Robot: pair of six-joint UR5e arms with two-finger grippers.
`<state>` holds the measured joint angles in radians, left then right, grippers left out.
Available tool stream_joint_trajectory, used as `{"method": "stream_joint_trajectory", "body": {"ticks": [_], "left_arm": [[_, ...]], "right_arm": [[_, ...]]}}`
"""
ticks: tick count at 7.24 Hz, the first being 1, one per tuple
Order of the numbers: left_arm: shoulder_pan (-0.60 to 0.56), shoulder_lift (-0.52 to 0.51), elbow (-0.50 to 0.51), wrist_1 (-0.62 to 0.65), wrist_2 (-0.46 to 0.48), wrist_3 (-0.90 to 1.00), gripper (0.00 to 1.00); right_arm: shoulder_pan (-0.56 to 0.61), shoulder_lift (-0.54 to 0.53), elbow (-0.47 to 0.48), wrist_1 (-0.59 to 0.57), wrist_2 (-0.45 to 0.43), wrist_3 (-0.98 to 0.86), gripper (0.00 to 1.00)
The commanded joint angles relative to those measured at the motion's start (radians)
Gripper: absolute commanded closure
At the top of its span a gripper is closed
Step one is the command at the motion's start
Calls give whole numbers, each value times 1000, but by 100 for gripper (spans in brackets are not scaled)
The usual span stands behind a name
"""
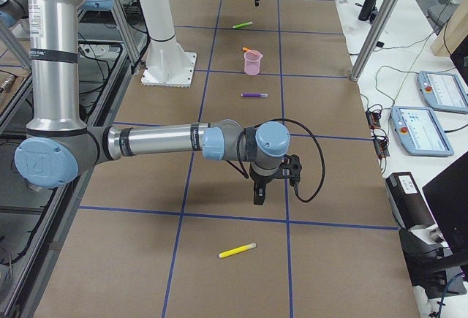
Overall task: Collect pens into pen holder
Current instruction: 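Reach the left gripper down to the green marker and grasp it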
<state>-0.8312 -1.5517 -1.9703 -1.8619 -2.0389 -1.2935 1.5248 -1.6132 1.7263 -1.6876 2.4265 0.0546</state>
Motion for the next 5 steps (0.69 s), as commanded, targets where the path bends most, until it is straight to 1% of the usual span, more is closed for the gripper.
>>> {"method": "stream_joint_trajectory", "body": {"ticks": [1,3,5], "left_arm": [[72,-22,27,-8,34,-40,1],[108,-50,80,-10,84,-43,2],[109,-82,126,-10,85,-40,8]], "right_arm": [[0,-1,-2,0,3,-2,0],[0,-1,-2,0,3,-6,0],[0,4,-2,0,3,-2,0]]}}
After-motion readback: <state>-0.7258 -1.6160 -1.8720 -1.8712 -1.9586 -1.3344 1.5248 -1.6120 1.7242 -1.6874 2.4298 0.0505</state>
